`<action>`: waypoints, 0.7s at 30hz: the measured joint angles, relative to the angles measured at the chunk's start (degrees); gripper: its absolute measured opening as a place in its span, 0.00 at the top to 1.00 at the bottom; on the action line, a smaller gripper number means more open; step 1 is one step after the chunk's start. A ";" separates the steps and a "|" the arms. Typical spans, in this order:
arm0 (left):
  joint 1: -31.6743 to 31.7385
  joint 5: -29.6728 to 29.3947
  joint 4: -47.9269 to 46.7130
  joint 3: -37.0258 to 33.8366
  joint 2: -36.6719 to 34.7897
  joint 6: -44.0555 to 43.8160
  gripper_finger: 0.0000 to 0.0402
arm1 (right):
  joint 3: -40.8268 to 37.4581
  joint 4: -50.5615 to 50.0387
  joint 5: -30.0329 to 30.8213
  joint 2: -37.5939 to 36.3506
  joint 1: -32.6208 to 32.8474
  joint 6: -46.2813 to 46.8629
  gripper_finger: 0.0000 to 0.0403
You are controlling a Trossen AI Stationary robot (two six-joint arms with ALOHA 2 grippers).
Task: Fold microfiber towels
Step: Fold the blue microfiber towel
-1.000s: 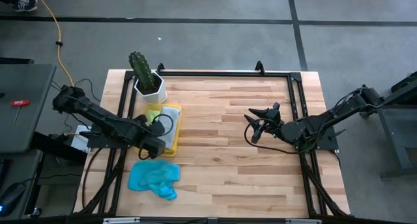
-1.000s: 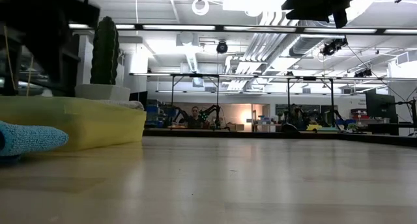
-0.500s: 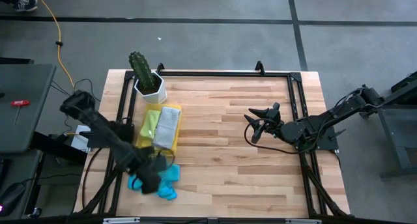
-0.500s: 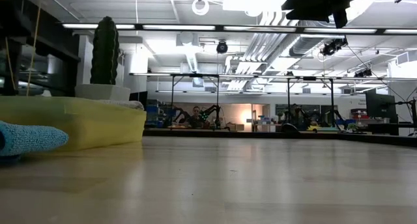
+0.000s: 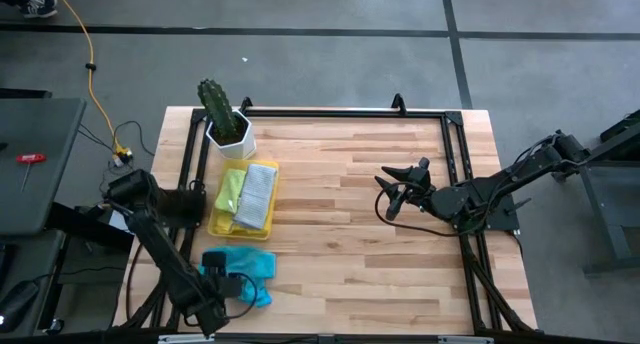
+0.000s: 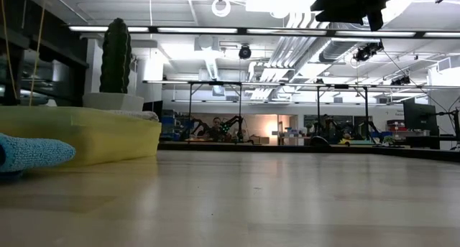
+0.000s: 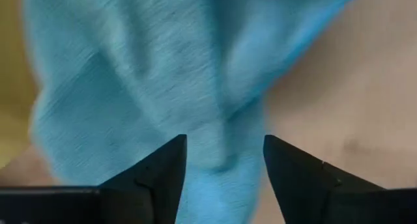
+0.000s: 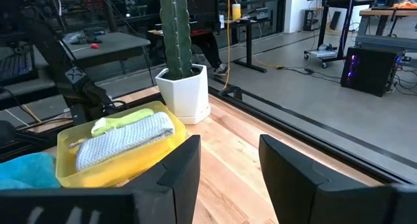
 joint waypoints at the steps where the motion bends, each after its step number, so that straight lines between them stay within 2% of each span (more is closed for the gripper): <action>1: 0.01 0.06 -1.44 0.00 0.27 -0.58 0.51 | 0.01 0.01 0.02 0.00 -0.01 -0.01 0.63; 7: 0.29 1.04 -3.39 -0.02 0.41 -2.26 0.47 | -0.01 0.00 0.02 0.00 0.00 -0.03 0.63; 15: 0.54 4.92 -2.29 -2.64 0.72 -2.81 0.49 | 0.01 -0.02 0.00 0.02 -0.02 -0.12 0.63; 21: 1.44 5.02 -1.78 -3.63 0.72 -2.14 0.49 | 0.01 -0.20 0.00 0.00 -0.02 -0.12 0.63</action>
